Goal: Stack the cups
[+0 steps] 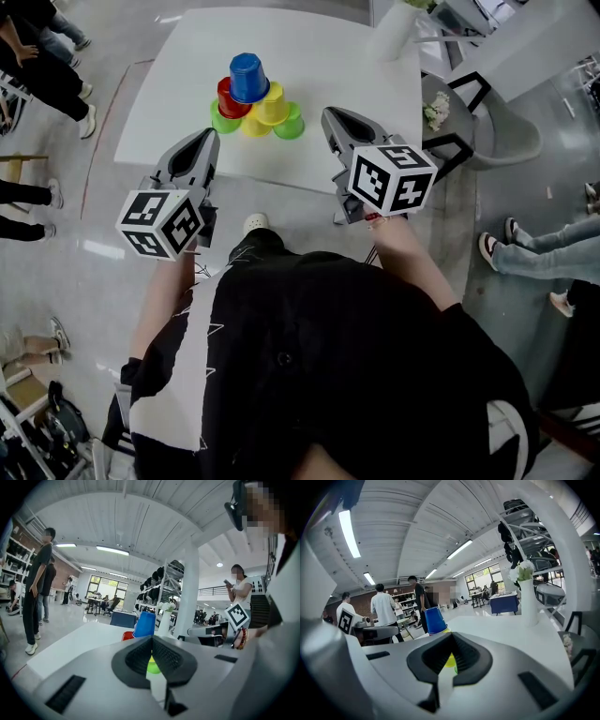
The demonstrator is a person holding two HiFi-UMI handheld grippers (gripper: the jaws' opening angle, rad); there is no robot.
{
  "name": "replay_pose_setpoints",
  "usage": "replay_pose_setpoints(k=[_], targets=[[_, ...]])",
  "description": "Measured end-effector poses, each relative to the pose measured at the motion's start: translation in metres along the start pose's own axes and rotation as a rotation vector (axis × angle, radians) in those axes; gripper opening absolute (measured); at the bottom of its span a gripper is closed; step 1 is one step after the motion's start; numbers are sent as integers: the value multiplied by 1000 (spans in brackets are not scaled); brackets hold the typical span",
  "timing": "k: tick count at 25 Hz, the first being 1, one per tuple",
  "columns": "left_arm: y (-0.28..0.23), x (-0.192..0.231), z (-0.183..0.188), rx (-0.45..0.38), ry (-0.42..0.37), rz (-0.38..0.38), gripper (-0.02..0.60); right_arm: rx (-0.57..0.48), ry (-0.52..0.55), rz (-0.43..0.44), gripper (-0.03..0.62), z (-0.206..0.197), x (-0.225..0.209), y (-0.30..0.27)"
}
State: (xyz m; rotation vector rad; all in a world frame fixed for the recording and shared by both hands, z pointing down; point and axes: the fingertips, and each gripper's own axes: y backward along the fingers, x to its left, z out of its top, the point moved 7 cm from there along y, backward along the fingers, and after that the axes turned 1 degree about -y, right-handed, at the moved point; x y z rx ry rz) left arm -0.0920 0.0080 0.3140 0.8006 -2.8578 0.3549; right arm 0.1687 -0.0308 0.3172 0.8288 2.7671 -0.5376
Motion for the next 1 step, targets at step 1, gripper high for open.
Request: replay_pose_setpoints(k=[1], targets=[[0,0,1,1,0,1,11,2,0,1,3,1,0,0]])
